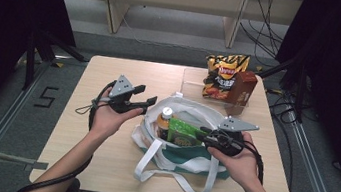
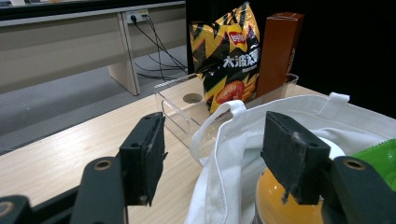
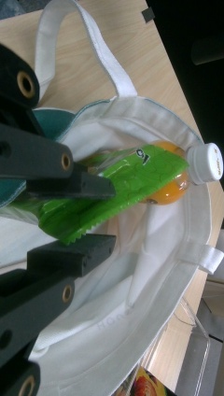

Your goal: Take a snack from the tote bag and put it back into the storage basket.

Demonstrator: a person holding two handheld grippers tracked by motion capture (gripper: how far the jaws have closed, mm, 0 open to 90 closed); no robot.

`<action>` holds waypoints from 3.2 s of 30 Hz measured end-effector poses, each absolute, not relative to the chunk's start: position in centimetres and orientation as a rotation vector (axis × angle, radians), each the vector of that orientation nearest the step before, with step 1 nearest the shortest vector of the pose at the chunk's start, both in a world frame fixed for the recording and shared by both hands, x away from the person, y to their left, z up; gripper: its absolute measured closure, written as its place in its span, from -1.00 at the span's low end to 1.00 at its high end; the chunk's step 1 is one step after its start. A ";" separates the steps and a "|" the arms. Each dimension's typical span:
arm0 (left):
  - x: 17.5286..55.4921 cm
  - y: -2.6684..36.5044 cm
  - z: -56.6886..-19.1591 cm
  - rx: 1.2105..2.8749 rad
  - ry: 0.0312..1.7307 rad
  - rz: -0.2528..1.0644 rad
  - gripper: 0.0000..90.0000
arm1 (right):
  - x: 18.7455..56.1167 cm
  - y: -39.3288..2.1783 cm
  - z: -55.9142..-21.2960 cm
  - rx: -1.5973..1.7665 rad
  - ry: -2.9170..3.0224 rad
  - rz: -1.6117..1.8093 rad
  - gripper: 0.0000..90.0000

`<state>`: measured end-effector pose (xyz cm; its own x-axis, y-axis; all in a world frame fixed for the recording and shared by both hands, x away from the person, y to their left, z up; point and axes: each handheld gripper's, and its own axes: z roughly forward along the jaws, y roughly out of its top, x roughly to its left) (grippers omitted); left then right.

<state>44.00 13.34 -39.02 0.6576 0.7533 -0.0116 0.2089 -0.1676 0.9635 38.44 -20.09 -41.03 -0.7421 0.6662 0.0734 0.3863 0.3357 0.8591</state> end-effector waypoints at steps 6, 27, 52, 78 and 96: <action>44.0 13.3 -39.0 1.711 0.786 0.582 -0.14 | 38.3 -20.0 -41.1 0.922 2.330 1.346 0.87; 44.0 13.3 -39.0 1.709 0.788 0.582 -0.14 | 37.7 -19.8 -40.4 0.811 2.298 1.313 1.00; 44.0 13.4 -39.0 1.700 0.797 0.587 -0.14 | 37.5 -22.2 -37.0 0.779 2.122 1.337 1.00; 44.0 13.4 -38.9 1.697 0.798 0.589 -0.14 | 37.3 -23.3 -34.3 0.748 2.018 1.347 1.00; 44.0 13.4 -39.0 1.696 0.795 0.587 -0.14 | 37.3 -24.8 -32.1 0.729 1.908 1.339 1.00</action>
